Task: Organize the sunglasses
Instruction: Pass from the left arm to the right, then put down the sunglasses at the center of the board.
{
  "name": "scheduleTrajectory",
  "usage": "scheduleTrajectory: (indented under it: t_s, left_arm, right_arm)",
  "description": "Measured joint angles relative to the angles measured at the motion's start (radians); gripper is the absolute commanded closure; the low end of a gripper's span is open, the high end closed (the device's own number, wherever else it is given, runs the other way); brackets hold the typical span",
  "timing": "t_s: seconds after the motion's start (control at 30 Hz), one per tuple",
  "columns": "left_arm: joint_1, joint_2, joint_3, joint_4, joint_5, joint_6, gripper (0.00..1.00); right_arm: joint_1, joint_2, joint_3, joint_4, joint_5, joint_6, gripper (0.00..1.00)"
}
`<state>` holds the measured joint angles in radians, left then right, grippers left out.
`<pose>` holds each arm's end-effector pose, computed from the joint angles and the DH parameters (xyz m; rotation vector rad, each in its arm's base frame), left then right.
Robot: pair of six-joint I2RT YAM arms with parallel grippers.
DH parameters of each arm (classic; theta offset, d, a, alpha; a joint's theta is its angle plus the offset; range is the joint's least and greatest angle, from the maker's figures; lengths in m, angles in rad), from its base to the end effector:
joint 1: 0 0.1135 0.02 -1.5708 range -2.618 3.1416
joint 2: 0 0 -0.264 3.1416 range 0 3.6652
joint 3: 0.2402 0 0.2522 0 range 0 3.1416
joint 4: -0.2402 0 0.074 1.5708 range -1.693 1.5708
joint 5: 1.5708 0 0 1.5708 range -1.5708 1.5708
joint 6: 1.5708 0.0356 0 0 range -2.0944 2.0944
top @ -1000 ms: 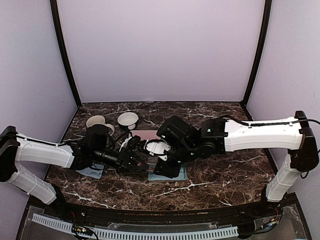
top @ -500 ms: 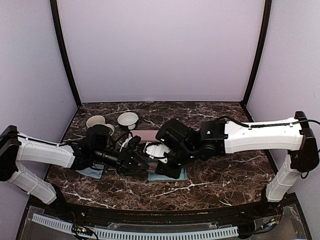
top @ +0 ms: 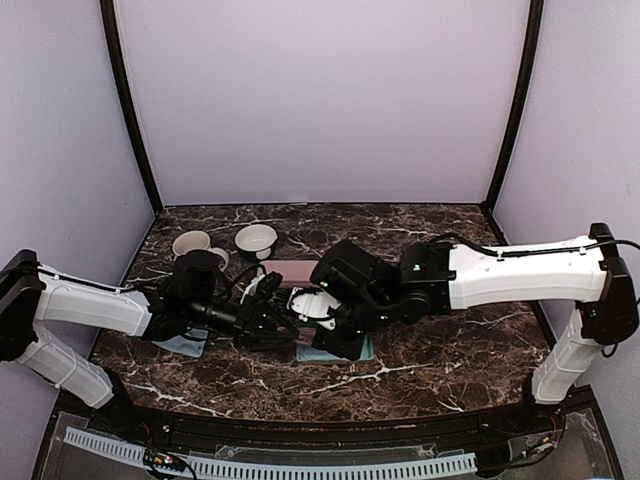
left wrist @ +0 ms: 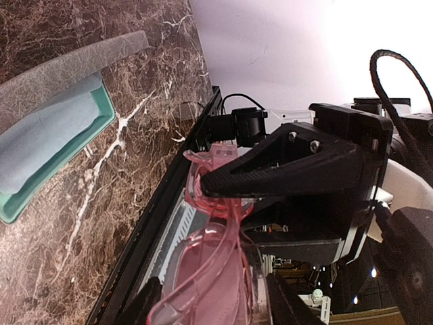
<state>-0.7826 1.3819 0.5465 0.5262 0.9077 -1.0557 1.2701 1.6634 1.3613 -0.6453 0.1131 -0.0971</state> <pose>0.1721 -0.2107 0.2022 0.4822 2.3110 -1.9493 0.1105 0.3426 0.2720 -1.5694 2.0000 0.3334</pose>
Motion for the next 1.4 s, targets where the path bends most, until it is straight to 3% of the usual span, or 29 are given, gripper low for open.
scheduleTrajectory:
  t_s: [0.33,1.13,1.4]
  left_arm:
    - [0.000,0.018,-0.014,0.035,-0.007,-0.003,0.66]
    - [0.002,0.047,-0.021,0.088,-0.017,-0.002,0.46]
    - [0.004,0.055,-0.051,0.033,0.003,0.007,0.43]
  right_arm:
    - [0.002,0.000,-0.023,0.021,0.011,0.006,0.74]
    - [-0.030,-0.013,-0.050,0.049,-0.016,0.013,0.74]
    - [-0.092,-0.029,-0.063,0.031,0.043,0.039,0.74]
